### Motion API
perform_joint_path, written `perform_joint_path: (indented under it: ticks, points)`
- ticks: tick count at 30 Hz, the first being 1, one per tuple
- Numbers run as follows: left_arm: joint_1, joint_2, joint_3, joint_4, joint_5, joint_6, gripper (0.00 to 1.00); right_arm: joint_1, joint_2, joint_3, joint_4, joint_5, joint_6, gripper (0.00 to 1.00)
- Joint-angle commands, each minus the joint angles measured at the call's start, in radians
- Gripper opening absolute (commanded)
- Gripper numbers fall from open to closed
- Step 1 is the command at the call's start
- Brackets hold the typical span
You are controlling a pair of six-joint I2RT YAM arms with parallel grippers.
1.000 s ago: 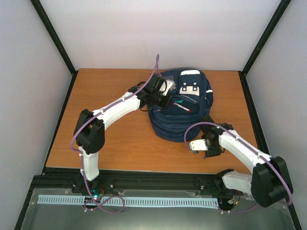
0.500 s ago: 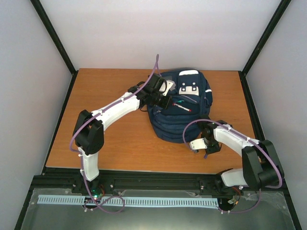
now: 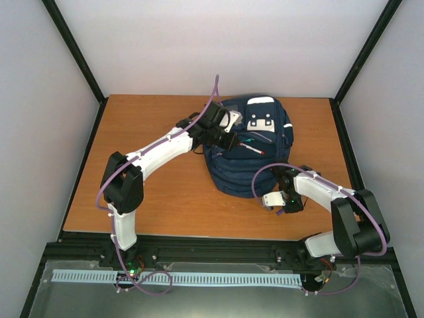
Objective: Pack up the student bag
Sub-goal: Pick up the stationery from the center of the board.
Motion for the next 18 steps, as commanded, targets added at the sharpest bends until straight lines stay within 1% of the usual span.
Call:
perform_joint_path:
  ticks: [1,3,10,14,18]
  points:
    - [-0.001,-0.06,0.031,0.003,0.043,-0.044,0.05,0.031,0.016,0.021,-0.085,-0.046,0.116,0.19]
    - [-0.001,-0.059,0.032,0.004,0.05,-0.045,0.05,0.061,0.015,0.022,-0.1,-0.066,0.175,0.17]
    - [-0.001,-0.049,0.037,-0.002,0.059,-0.051,0.06,0.169,0.028,0.065,-0.144,-0.164,0.403,0.16]
    - [-0.001,-0.043,0.042,-0.007,0.067,-0.054,0.06,0.201,0.058,0.079,-0.148,-0.217,0.487,0.15]
    - [-0.001,-0.042,0.041,-0.008,0.064,-0.052,0.06,0.202,0.07,0.066,-0.139,-0.21,0.504,0.22]
